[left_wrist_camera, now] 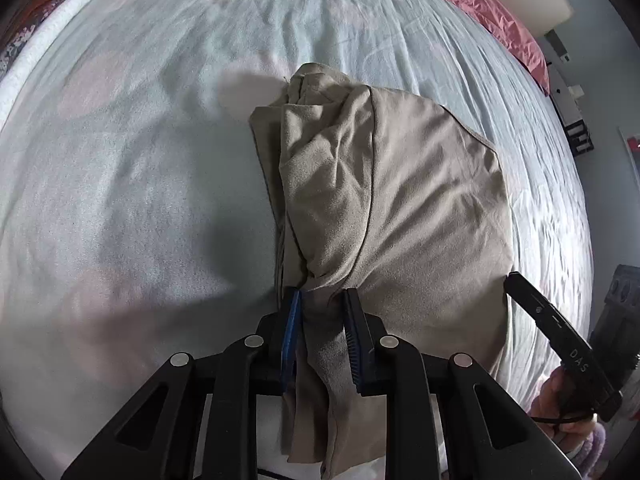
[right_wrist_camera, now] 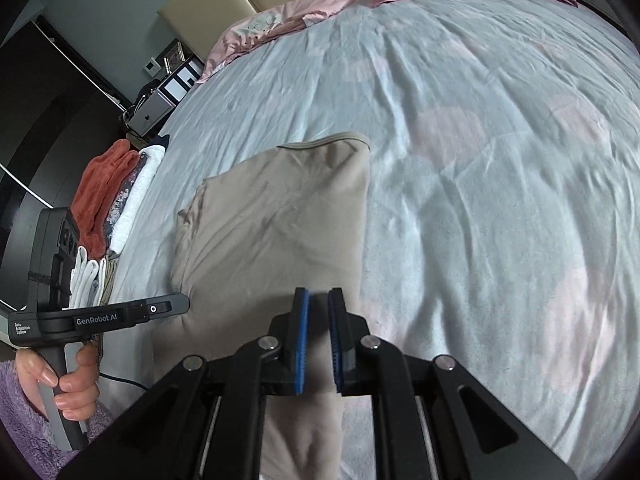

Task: Fold clothes
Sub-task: 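Grasp the folded beige shirt bundle with the left tool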

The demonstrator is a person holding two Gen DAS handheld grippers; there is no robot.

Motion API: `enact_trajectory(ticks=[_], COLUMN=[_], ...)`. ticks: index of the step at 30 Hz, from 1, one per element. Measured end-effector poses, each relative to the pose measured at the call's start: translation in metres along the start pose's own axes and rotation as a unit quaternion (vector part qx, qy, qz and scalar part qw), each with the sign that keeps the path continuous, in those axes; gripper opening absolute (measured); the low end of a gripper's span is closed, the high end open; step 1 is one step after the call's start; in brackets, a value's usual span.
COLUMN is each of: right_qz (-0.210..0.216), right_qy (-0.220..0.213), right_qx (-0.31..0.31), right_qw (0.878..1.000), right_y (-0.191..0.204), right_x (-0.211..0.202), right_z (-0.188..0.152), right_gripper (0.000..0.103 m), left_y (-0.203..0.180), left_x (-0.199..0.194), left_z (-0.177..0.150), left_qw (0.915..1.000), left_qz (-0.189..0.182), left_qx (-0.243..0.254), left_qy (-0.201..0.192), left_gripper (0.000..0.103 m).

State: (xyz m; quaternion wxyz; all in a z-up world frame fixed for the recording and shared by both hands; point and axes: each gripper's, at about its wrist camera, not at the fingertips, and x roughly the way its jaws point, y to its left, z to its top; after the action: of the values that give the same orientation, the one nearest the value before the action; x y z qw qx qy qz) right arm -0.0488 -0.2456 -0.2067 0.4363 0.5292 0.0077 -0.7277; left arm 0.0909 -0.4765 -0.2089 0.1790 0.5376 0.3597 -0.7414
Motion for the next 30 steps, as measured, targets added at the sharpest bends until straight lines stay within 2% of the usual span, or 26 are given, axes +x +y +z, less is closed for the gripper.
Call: enact_trajectory(ticks=[3,5,6,7,9,11,14,17,23,30], right_qz=[0.005,0.013,0.018,0.023,0.034,0.045,0.049,0.057,0.084,0.096], right_qy=[-0.008,-0.02,-0.025,-0.028,-0.027,-0.026,-0.021,-0.017,-0.015,-0.005], right_qx=[-0.004,0.009,0.018,0.028,0.047,0.066,0.084,0.096,0.108,0.092], right_qw=[1.0,1.0,0.999,0.999,0.998,0.996,0.995,0.994,0.99,0.991], right_y=[-0.001,-0.005,-0.008,-0.011,-0.017,-0.023,-0.03,-0.035,-0.042,-0.041], right_x=[-0.001,-0.007,-0.01,-0.012,-0.009,-0.007,0.002,0.013,0.033,0.056], right_z=[0.004,0.006,0.007,0.009,0.013,0.017,0.025,0.033,0.047,0.051], right_gripper=[0.011,0.011,0.019,0.031,0.041,0.043,0.045,0.045,0.045,0.045], left_y=[-0.003,-0.007,-0.006,-0.006,-0.005,-0.004,-0.007,-0.004,0.011,0.001], left_x=[-0.013,-0.029,-0.034,-0.039,-0.041,-0.036,-0.014,0.004,0.011,0.021], left_z=[-0.002,-0.003,-0.001,0.001,0.006,0.012,0.021,0.027,0.036,0.044], left_qw=[0.9998,0.9978,0.9963,0.9944,0.9909,0.989,0.9883,0.9909,0.9911,0.9905], left_qz=[-0.01,-0.009,0.001,0.011,0.025,0.031,0.041,0.048,0.016,0.012], left_qx=[0.005,0.017,0.017,0.016,0.012,0.004,0.009,0.012,-0.01,0.023], left_qy=[-0.018,-0.063,-0.084,-0.104,-0.132,-0.145,-0.147,-0.125,-0.132,-0.135], left_gripper=[0.023,0.025,0.03,0.042,0.051,0.052,0.052,0.052,0.052,0.054])
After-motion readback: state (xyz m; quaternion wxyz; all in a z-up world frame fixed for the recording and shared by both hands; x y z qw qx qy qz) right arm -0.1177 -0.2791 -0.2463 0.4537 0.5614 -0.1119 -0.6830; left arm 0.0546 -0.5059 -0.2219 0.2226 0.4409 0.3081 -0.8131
